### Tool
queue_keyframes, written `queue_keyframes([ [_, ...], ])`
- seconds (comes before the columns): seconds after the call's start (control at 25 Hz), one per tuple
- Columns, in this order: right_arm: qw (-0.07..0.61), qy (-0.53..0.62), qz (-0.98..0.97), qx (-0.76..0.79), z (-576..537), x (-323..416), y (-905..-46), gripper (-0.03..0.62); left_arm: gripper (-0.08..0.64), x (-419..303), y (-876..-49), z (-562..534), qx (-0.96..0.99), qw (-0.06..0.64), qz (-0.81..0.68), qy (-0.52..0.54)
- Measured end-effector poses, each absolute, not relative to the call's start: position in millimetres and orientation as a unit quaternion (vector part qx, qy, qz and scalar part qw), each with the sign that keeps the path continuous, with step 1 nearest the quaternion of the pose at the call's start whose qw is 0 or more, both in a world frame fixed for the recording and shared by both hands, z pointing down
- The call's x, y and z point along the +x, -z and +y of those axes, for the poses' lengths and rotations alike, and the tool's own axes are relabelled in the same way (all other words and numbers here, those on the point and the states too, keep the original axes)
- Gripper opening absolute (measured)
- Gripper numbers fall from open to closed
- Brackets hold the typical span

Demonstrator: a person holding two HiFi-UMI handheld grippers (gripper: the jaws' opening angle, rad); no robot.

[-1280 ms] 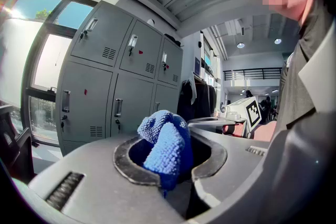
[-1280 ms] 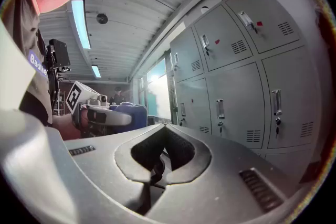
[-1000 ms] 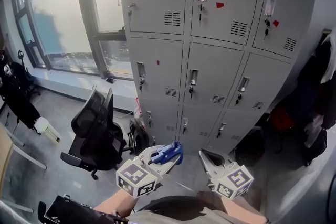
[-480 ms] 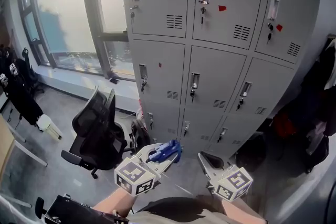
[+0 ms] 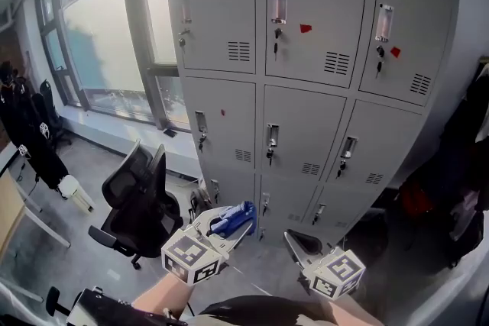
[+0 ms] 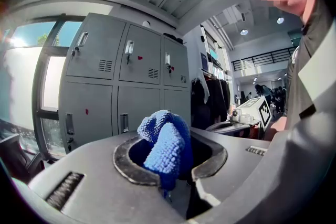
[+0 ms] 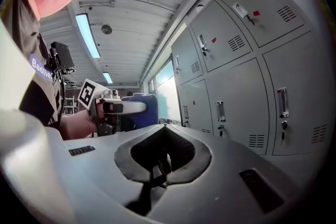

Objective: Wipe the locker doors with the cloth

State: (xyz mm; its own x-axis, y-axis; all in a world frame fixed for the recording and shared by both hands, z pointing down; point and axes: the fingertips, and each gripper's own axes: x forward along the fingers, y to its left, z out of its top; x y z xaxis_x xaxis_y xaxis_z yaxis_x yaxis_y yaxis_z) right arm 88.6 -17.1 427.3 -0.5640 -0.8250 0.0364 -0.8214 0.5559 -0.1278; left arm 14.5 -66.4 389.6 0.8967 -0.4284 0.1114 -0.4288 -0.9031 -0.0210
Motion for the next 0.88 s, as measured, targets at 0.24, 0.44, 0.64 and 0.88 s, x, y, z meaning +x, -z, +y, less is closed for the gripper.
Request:
queue_keyframes([
  [0.24,0.027,0.068,0.882,-0.466,-15,123,-422,0.005,0.124,50,-364,-75,0.974,-0.018,-0.223,-0.043],
  [0.44,0.028,0.073,0.884,-0.461,-26,133,-424,0.005,0.124,63,-345,-94,0.971,-0.053,-0.23,-0.04],
  [0.64,0.015,0.072,0.89,-0.45,-56,118,-426,0.005,0.124,55,-313,-131,0.963,-0.122,-0.238,-0.035],
  [0.88,0.006,0.061,0.891,-0.45,-114,83,-416,0.005,0.124,28,-231,-199,0.926,-0.271,-0.259,-0.051],
])
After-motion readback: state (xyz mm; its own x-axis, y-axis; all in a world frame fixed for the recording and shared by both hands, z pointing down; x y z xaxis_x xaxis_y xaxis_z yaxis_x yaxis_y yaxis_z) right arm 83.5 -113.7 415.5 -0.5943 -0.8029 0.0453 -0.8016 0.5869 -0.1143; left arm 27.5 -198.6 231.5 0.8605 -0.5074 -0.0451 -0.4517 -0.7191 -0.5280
